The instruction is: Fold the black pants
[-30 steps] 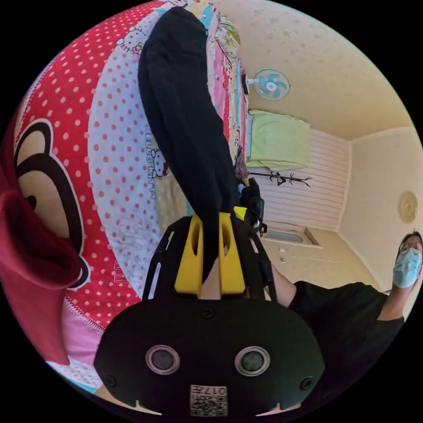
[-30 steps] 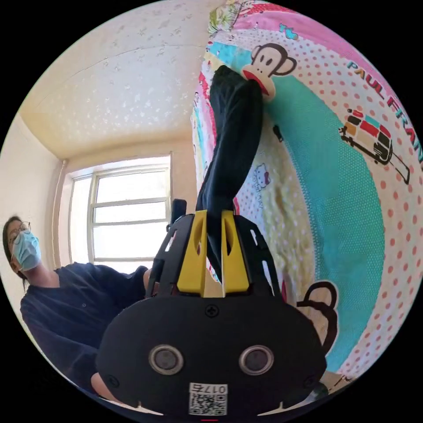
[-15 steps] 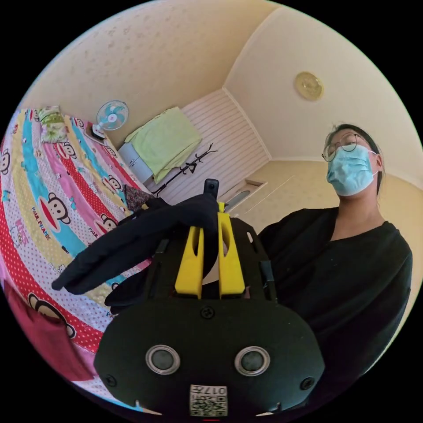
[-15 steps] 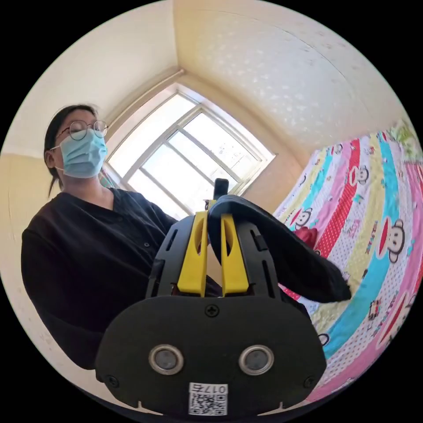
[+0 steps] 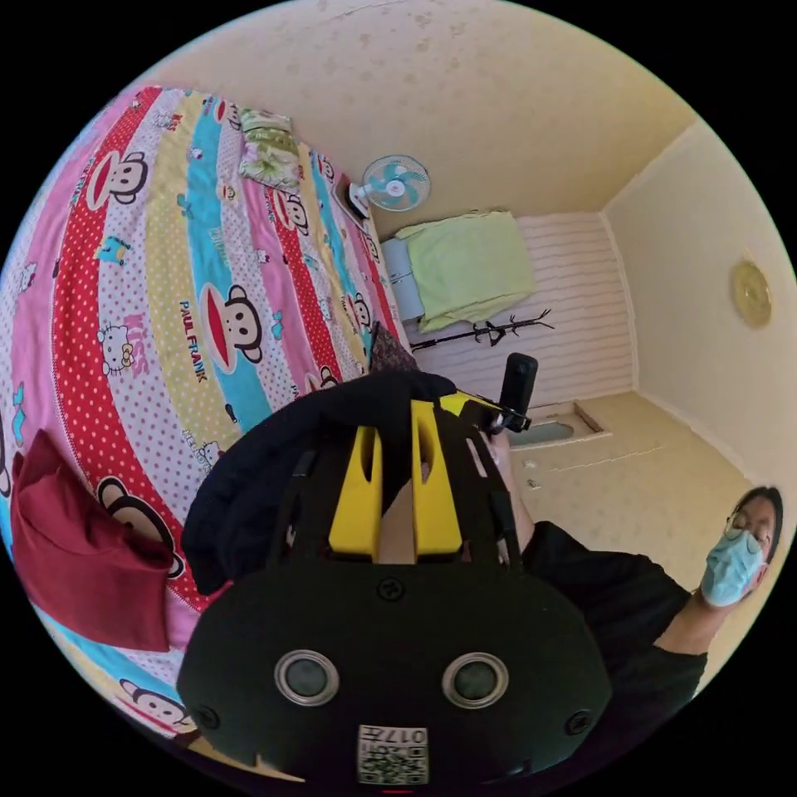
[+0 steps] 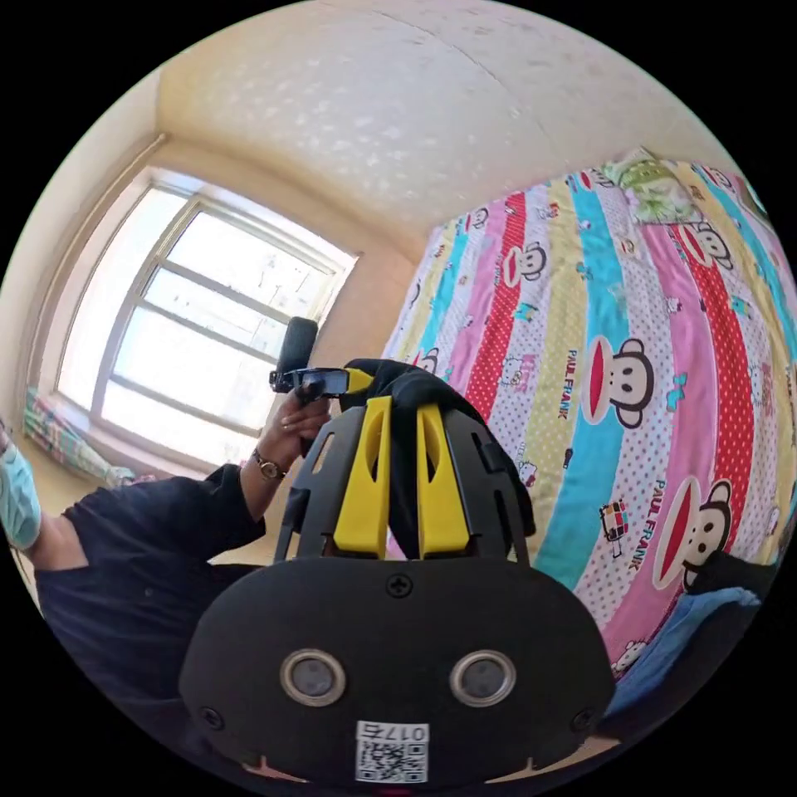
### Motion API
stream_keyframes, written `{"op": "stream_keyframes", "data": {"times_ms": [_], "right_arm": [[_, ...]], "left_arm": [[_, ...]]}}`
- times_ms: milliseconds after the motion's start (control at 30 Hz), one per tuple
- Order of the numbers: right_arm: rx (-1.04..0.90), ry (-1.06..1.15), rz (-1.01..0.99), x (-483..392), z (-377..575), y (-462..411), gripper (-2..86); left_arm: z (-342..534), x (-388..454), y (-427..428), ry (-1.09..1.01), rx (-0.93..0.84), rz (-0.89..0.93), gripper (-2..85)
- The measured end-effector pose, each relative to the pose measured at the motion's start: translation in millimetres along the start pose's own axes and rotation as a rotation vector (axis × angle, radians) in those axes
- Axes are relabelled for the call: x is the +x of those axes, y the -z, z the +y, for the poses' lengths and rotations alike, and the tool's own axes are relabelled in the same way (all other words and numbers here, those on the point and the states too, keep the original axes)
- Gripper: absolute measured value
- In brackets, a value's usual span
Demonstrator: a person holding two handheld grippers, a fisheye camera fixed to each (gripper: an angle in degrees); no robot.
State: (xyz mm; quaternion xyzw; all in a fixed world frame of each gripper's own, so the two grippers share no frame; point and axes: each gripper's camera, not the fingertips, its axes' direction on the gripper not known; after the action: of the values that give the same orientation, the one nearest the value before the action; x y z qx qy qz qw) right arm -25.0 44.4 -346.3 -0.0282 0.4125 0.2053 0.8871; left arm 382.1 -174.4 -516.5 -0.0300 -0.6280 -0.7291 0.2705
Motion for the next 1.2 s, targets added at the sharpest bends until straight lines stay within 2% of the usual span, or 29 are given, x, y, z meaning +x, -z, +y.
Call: {"op": "stream_keyframes", "data": {"times_ms": [67, 133, 233, 333, 467, 600, 733, 800, 967, 1033, 1133, 1200], "right_arm": [[-0.036, -0.012, 0.064, 7, 4, -25, 3.0], [-0.035, 0.030, 0.106, 4, 18, -42, 3.3], [-0.026, 0.039, 0.041, 15, 56, -62, 4.0], [-0.089, -0.047, -0.037, 45, 102, -90, 4.5], [-0.325, -0.233, -0.038, 93, 164, -154, 5.3], [-0.513, -0.420, -0.024, 133, 188, -198, 7.2], [-0.490, -0.515, -0.170, 157, 175, -184, 10.7], [-0.482, -0.528, -0.212, 166, 157, -164, 15.9], [-0.258, -0.501, -0.131, 171, 105, -102, 19.3], [-0.212, -0.470, -0.063, 166, 83, -96, 19.5], [-0.200, -0.422, -0.006, 151, 58, -112, 18.9], [-0.202, -0.398, 0.020, 141, 53, -134, 18.0]], "left_arm": [[7, -21, -15, -0.008, -0.034, -0.081, 5.9], [28, -32, -21, -0.040, -0.027, -0.069, 5.8], [81, -63, -32, -0.027, -0.007, 0.021, 5.7], [148, -98, -65, 0.063, -0.041, 0.049, 5.6], [221, -141, -117, 0.215, -0.172, -0.079, 6.0], [236, -173, -145, 0.318, -0.294, -0.128, 6.9], [209, -184, -126, 0.316, -0.353, -0.110, 7.8], [190, -178, -108, 0.275, -0.392, -0.123, 8.2], [138, -170, -60, 0.291, -0.491, -0.029, 15.8], [125, -168, -56, 0.270, -0.516, -0.121, 15.8], [125, -183, -80, 0.294, -0.655, -0.304, 12.9], [134, -196, -101, 0.338, -0.714, -0.288, 11.9]]}}
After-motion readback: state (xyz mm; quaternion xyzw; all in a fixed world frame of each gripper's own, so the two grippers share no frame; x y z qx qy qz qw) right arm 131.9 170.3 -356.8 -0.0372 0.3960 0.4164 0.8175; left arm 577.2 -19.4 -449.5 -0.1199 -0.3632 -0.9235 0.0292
